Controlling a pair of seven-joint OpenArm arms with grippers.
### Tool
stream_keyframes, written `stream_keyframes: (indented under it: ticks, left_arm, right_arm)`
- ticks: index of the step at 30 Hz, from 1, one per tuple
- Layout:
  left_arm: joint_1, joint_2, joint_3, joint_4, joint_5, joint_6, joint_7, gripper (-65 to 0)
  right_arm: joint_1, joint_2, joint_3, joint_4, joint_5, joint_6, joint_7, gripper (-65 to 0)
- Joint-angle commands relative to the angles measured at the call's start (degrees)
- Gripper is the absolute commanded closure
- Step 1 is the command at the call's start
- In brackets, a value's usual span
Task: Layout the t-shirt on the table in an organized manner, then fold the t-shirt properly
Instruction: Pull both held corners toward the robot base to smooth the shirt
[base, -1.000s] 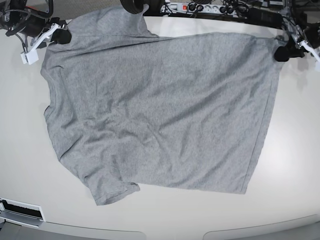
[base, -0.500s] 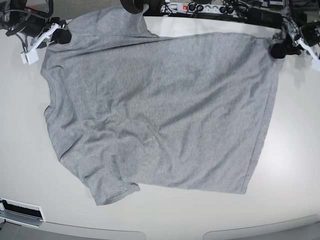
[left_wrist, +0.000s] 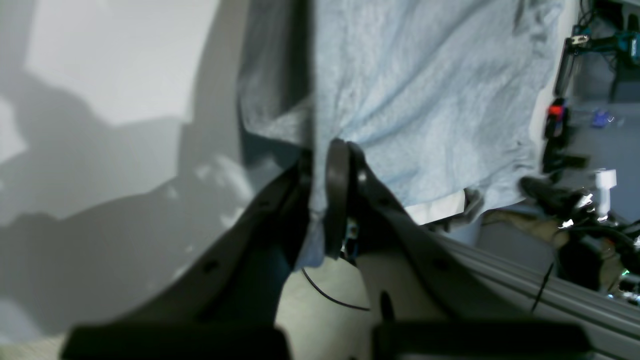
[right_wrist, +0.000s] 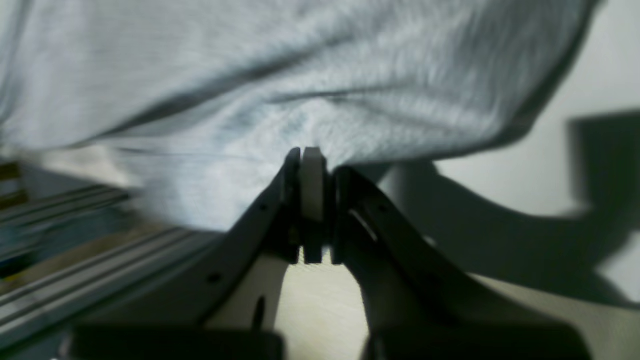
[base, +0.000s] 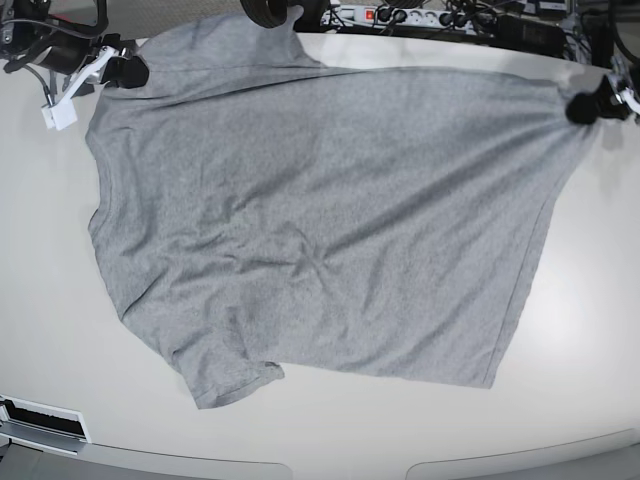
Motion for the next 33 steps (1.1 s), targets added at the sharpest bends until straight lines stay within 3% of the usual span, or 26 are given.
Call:
stream_keyframes:
  ticks: [1,7,13,19,24,33]
  left_arm:
    - [-0.2,-2.3,-0.4,1.3,-1.2,-0.5,-0.2,0.0]
    - [-0.1,-4.6,-0.4,2.2,-1.2,-0.5,0.2,0.0]
    - [-0.1,-5.4,-0.4,2.2,-5.3,-0.5,7.3,0.0]
    - [0.4,-5.7,-0.4,2.2,-5.3,-0.5,11.6,0.0]
    - [2.1,-5.7,-0.4,2.2,-5.3,-0.5,12.0,0.0]
    - [11.1,-5.6,-0.4,2.2,-5.3,-0.5,12.0,0.0]
  right_arm:
    - [-0.1,1.4,0.3,1.9,3.3,0.5,-0.7,0.0]
    - [-0.6,2.1,0.3,8.9,6.2,0.5,-8.2,0.0]
    - [-7.3,4.3,0.3,16.8,6.0,0.5,-8.5,0.0]
    - [-13.0,4.4,0.3,20.7,4.9,0.5,-8.4,0.0]
    - [-13.8,4.5,0.3,20.7,1.6,0.5,-8.5,0.0]
    - [-13.8,4.6,1.1,20.7,1.7,0.5,-10.4,0.0]
